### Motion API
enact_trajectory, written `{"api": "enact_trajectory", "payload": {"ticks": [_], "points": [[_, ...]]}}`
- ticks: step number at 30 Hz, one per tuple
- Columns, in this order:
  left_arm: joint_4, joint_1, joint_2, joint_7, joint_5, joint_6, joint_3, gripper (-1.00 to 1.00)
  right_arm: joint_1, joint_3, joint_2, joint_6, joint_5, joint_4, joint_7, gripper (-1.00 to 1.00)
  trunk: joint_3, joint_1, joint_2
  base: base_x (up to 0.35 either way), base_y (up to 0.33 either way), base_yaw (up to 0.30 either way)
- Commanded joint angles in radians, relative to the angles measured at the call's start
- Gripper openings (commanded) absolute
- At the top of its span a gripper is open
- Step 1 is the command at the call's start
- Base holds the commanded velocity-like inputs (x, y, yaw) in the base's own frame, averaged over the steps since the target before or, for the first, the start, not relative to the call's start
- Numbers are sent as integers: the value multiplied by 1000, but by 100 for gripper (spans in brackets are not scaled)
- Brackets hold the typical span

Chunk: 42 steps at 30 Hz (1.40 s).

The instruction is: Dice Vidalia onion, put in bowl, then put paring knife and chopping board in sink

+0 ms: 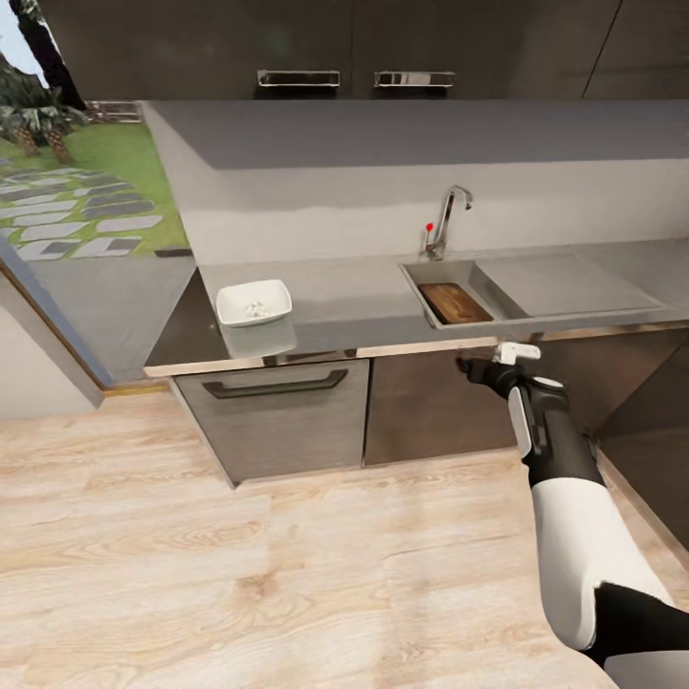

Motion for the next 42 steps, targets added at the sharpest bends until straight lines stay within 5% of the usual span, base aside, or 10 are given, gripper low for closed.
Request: {"api": "enact_trajectory", "payload": {"ticks": [1, 5, 12, 18, 23, 27, 33, 38, 40, 42], "points": [[4, -2, -1, 2, 7, -7, -9, 100, 1, -3, -1, 0, 11, 15, 8, 100, -1, 0, -1, -5, 0, 0], [2, -2, 1, 2, 6, -7, -8, 100, 8, -3, -3, -98, 56, 158, 8, 100, -1, 0, -1, -2, 0, 0], [-17, -2, 0, 5, 1, -8, -5, 100, 10, -4, -8, -462, 180, 546, 4, 100, -1, 0, -1, 0, 0, 0], [-161, -2, 14, 8, -2, -7, -3, 100, 40, -3, -117, -734, 188, 920, 3, 100, -1, 0, -1, 0, 0, 0], [-264, -2, 26, 8, -2, 18, -2, 100, 254, -1, -134, -882, 189, 968, 2, 100, -1, 0, -1, 0, 0, 0], [-388, -2, 27, 8, -4, 185, -2, 100, 393, 0, -130, -1044, 189, 974, -1, 100, -1, 0, -1, 0, 0, 0], [-607, -4, 26, 15, -16, 423, -2, 100, 536, 0, -76, -1188, 189, 975, -80, 100, -1, 0, -1, 0, 0, 0], [-720, -9, 15, 50, -80, 557, -2, 100, 570, 1, 41, -1282, 204, 974, -280, 100, -1, 0, -1, 0, 0, 0], [-788, -10, 7, 65, -138, 595, -2, 100, 574, 7, 99, -1296, 284, 972, -423, 100, -1, 0, -1, 0, 0, 0], [-467, -12, 11, 72, -187, 220, -10, 100, 576, 22, 125, -1305, 418, 970, -590, 100, -1, 0, -1, 0, 0, 0]]}}
